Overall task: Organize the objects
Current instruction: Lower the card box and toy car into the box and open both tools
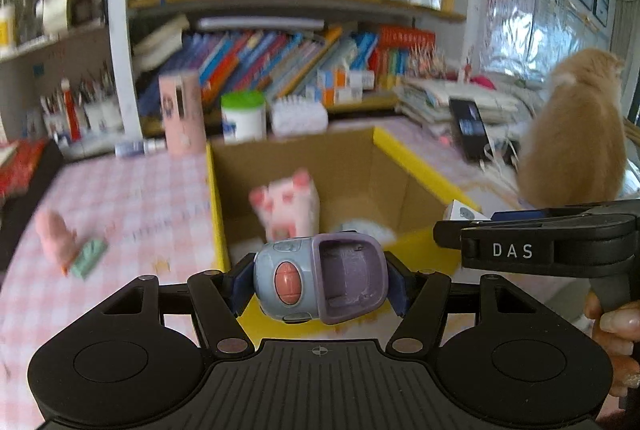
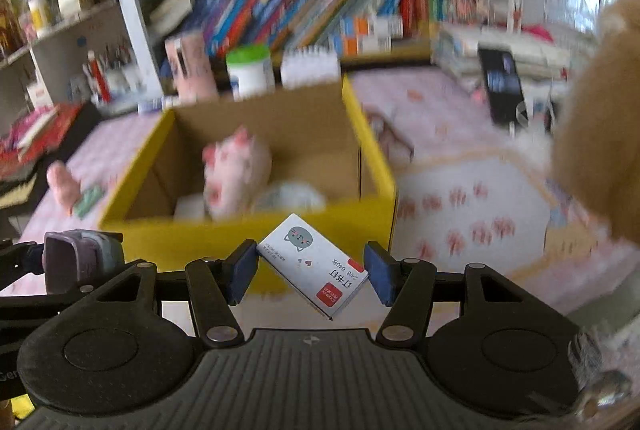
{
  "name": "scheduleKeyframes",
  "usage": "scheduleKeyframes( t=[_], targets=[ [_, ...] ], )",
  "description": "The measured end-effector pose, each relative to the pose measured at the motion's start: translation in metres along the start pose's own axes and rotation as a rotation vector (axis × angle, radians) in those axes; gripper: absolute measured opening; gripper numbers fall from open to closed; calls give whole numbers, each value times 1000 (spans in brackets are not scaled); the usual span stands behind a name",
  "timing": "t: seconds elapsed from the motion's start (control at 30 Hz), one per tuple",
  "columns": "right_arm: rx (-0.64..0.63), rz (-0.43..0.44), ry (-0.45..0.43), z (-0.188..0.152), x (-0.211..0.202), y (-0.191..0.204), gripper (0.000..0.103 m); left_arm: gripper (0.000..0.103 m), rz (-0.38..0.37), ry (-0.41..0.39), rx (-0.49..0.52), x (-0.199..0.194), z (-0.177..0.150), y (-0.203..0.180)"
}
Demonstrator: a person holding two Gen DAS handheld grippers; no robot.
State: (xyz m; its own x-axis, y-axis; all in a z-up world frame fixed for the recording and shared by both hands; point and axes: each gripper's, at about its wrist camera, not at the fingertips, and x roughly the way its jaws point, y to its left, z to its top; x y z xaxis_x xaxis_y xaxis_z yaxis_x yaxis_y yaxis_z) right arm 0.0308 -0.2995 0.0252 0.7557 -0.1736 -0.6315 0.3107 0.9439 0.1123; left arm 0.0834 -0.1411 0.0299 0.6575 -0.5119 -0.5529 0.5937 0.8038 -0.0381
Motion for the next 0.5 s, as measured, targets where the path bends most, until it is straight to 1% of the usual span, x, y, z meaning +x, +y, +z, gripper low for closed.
scheduleKeyframes(
  t=[0.07,0.13,0.27,0.33,0.4,0.5],
  targets=[
    [-22,9,-38,13,2,-2,56,64,12,-14,11,8,10,-2],
    [-45,21,-57,24,7,-3,56,64,32,-17,27,18,17,-4],
    [-77,46,-74,48,24,-6,56,64,87,16,61,47,28,-6],
    [-97,55,-62,58,38,-5,56,64,112,40,81,65,31,-8],
    [-112,68,-29,65,54,-3,56,64,129,61,94,78,29,-10],
    [-145,92,16,75,77,2,56,64,138,106,92,96,28,-11]
  ],
)
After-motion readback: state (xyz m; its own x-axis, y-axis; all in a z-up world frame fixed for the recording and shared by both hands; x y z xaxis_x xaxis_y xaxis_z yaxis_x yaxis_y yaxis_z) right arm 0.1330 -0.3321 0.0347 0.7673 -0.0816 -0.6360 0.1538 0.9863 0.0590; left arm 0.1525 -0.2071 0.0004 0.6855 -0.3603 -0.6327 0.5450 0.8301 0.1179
